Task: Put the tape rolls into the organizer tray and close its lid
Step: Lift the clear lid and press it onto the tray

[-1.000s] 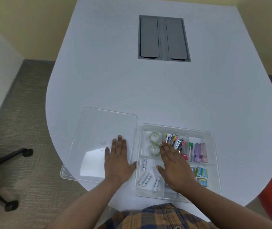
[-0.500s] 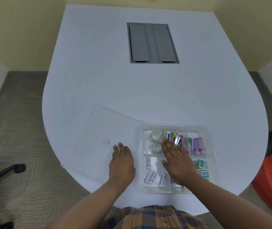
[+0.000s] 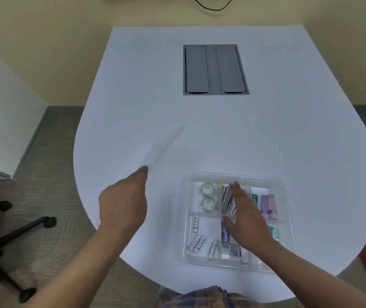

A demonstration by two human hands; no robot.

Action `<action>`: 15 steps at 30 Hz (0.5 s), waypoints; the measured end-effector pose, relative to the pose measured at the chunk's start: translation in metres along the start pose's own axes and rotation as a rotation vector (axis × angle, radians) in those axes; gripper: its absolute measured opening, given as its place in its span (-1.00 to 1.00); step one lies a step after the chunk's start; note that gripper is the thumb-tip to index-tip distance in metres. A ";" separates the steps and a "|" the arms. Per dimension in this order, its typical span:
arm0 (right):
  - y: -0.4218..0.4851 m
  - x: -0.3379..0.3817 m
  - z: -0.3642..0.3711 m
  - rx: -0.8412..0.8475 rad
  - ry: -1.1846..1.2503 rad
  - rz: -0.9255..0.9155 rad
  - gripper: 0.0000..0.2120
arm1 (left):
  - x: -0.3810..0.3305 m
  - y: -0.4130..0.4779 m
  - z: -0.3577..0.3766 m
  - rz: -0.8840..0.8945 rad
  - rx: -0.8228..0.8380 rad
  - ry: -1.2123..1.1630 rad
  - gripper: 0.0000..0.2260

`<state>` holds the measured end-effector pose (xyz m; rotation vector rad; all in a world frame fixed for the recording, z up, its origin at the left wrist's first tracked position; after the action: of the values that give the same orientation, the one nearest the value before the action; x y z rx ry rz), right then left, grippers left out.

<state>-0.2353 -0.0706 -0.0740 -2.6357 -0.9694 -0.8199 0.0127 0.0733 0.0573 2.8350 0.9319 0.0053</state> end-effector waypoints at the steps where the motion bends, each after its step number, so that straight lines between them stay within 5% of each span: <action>1: 0.002 -0.001 -0.007 -0.040 0.068 0.054 -0.16 | -0.004 0.002 -0.010 -0.022 -0.031 0.000 -0.45; 6: 0.024 0.001 -0.052 -0.133 0.342 0.161 -0.25 | -0.038 0.009 -0.058 0.083 -0.212 -0.213 -0.50; 15: 0.038 0.003 -0.140 -0.370 0.537 0.023 -0.50 | -0.075 0.041 -0.097 0.448 -0.186 -0.617 -0.65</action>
<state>-0.2684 -0.1507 0.0420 -2.4626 -0.6867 -1.7233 -0.0285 0.0110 0.1630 2.5477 0.1551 -0.6466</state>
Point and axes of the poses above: each hand's wrist, its own y-axis towards the middle knuckle, its own z-axis out of the palm, x = y × z, the point moved 3 cm from there along y, towards the middle knuckle, and after that the axes turned 6 degrees about -x, right-handed, at the moved point
